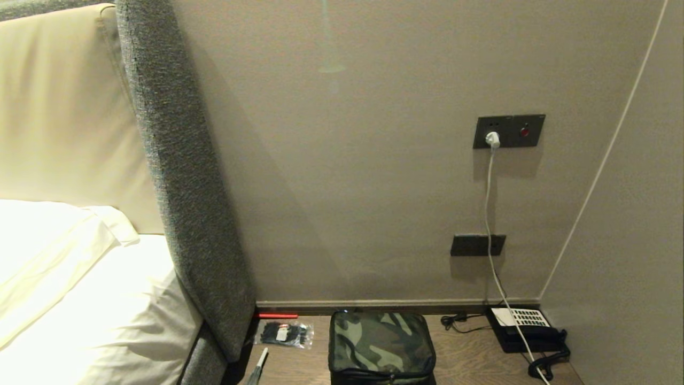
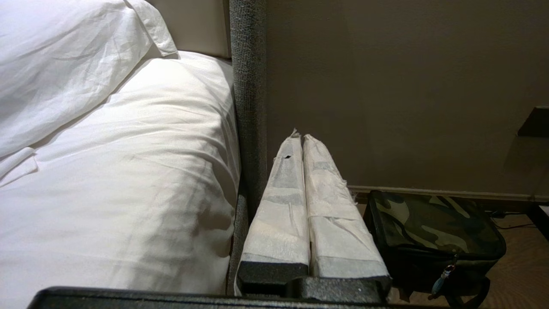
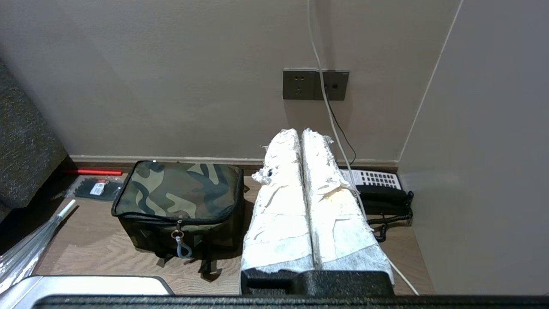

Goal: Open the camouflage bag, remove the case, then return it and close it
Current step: Open the top of the storage box

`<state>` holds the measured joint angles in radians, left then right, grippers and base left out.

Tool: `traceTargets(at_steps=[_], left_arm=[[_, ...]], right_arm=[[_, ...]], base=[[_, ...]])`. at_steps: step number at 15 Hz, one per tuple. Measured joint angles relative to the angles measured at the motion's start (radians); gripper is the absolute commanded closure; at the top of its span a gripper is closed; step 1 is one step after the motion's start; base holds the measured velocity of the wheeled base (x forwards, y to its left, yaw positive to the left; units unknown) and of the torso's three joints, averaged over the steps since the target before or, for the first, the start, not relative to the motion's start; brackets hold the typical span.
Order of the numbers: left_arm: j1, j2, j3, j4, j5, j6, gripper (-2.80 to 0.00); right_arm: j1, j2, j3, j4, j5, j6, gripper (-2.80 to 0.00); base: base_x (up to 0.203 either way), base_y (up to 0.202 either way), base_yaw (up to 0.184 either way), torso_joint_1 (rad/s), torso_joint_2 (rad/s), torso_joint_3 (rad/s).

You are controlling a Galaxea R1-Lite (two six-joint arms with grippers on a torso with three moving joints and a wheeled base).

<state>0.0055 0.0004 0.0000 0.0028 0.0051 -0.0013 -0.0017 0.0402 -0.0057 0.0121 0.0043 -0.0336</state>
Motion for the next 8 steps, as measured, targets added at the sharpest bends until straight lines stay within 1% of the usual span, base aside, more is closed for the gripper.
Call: traceTargets(at_steps=[8], left_arm=[[0.000, 0.000, 0.000, -0.001, 0.000, -0.007, 0.00]], right_arm=[[0.000, 0.000, 0.000, 0.000, 0.000, 0.000, 0.00]], base=[[0.000, 0.000, 0.000, 0.000, 0.00, 0.000]])
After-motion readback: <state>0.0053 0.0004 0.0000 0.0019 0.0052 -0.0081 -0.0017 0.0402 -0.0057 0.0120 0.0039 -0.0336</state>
